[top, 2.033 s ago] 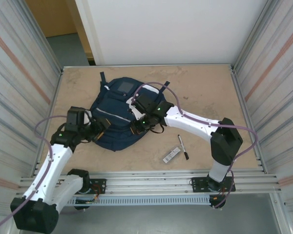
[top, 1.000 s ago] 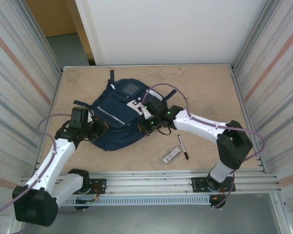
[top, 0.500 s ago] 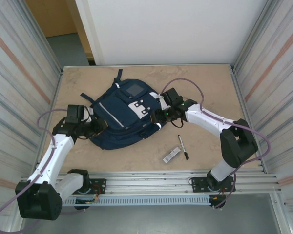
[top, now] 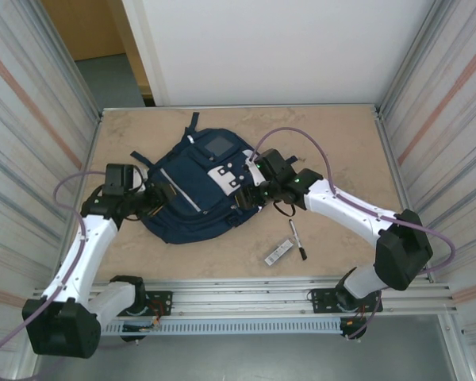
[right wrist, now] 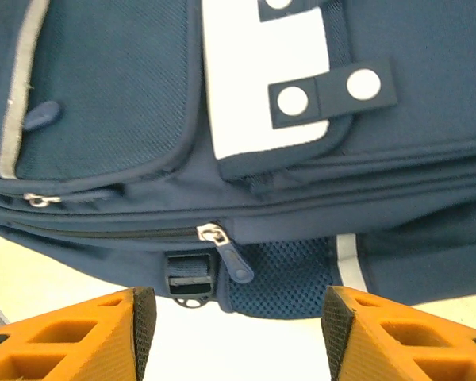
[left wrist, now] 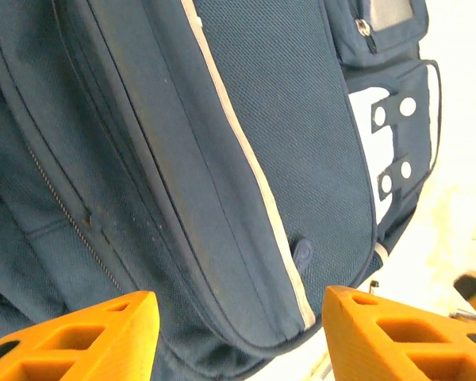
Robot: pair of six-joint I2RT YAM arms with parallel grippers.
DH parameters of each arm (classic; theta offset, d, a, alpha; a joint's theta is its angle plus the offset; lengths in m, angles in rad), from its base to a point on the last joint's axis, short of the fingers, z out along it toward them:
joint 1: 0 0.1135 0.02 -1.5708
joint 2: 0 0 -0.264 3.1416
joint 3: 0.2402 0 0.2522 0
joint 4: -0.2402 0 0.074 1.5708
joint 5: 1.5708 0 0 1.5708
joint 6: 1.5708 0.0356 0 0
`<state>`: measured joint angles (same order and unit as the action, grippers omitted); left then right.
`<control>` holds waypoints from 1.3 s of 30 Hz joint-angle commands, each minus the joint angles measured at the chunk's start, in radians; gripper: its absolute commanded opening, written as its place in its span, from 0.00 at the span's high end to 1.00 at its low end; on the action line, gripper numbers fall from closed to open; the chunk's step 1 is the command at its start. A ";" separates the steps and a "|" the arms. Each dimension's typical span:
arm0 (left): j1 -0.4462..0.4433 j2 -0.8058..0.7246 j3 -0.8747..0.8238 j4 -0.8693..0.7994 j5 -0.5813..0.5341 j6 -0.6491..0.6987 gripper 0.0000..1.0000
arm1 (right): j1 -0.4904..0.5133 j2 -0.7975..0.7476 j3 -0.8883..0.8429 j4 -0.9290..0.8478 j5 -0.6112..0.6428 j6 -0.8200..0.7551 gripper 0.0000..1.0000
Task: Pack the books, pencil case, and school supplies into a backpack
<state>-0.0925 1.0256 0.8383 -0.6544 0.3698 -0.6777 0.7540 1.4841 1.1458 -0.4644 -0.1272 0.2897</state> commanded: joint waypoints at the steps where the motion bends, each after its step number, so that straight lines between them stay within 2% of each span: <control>1: 0.000 0.044 0.015 0.022 -0.033 -0.036 0.43 | 0.019 0.014 0.037 -0.011 0.020 -0.030 0.42; 8: 0.001 0.078 -0.076 0.132 -0.004 -0.106 0.39 | 0.053 0.040 0.029 0.010 0.004 -0.015 0.41; 11: 0.001 0.114 -0.082 0.171 -0.023 -0.107 0.40 | 0.074 0.052 0.029 0.012 0.006 -0.011 0.41; 15: -0.007 0.191 -0.072 0.219 0.031 -0.134 0.43 | 0.103 0.054 0.002 0.059 -0.039 -0.048 0.39; 16: -0.014 0.202 -0.073 0.233 0.038 -0.140 0.46 | 0.105 0.055 -0.006 0.080 -0.056 -0.060 0.38; 18: -0.043 0.211 -0.071 0.263 0.043 -0.145 0.59 | 0.107 0.064 -0.037 0.141 -0.101 -0.113 0.37; 21: -0.086 0.189 -0.064 0.262 0.014 -0.167 0.91 | 0.111 0.085 -0.074 0.212 -0.149 -0.258 0.35; 22: -0.101 0.176 -0.059 0.255 0.000 -0.168 0.99 | 0.111 0.093 -0.080 0.226 -0.147 -0.283 0.34; 25: -0.140 0.140 -0.036 0.213 -0.024 -0.171 1.00 | 0.098 0.145 -0.045 0.195 -0.160 -0.329 0.33; 28: -0.142 0.117 -0.035 0.204 0.018 -0.204 1.00 | 0.095 0.165 -0.056 0.228 -0.139 -0.360 0.33; 32: -0.143 0.100 -0.045 0.220 0.058 -0.233 1.00 | 0.050 0.183 -0.055 0.254 -0.190 -0.342 0.31; 36: -0.146 0.102 -0.054 0.226 0.099 -0.239 1.00 | 0.039 0.171 -0.075 0.298 -0.228 -0.359 0.30; 39: -0.150 0.105 -0.072 0.245 0.127 -0.257 1.00 | 0.039 0.179 -0.074 0.312 -0.302 -0.367 0.30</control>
<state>-0.2295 1.1610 0.7662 -0.4370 0.3885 -0.9169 0.7895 1.6558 1.0794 -0.2089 -0.3367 -0.0391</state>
